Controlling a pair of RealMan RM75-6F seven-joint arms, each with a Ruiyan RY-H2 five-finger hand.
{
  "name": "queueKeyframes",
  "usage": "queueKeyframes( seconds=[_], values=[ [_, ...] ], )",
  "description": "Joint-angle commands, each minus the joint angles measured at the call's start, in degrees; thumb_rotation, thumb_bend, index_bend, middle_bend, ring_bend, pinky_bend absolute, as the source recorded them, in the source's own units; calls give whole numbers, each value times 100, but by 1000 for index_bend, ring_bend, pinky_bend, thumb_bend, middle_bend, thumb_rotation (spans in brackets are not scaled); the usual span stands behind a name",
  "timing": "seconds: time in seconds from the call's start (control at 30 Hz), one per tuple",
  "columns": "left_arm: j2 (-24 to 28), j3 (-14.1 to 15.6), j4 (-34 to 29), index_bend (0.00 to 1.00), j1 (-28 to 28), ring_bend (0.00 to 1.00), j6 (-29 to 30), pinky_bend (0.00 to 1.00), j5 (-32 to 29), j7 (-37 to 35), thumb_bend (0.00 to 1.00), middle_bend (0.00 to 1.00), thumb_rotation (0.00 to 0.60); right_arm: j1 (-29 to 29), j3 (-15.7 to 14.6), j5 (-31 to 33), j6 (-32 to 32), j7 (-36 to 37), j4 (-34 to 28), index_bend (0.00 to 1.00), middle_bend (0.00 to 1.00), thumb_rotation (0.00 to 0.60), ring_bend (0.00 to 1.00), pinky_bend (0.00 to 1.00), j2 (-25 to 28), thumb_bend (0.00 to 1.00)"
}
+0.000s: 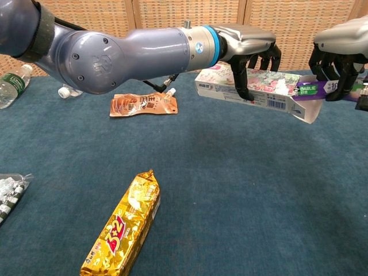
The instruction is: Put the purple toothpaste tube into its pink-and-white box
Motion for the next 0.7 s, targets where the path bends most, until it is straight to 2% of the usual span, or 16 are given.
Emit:
queueKeyframes(
  seconds=[0.03,0.33,0.7],
  values=[
    [-35,-13,21,511,4,415,32,446,-3,-32,287,484,600,102,34,142,113,-148,-28,647,700,600,539,560,-63,600],
    [-58,-97,-21,552,43,454,89,476,-61,-206,305,528,600,281,33,360,308,-443,-47,647,684,600,539,564,-188,600],
    [-225,-274,-61,579,231,478,54,502,-442,-673,306,553,600,456,9,574,688,-897,-183,646,684,600,539,570,-253,600]
  ],
)
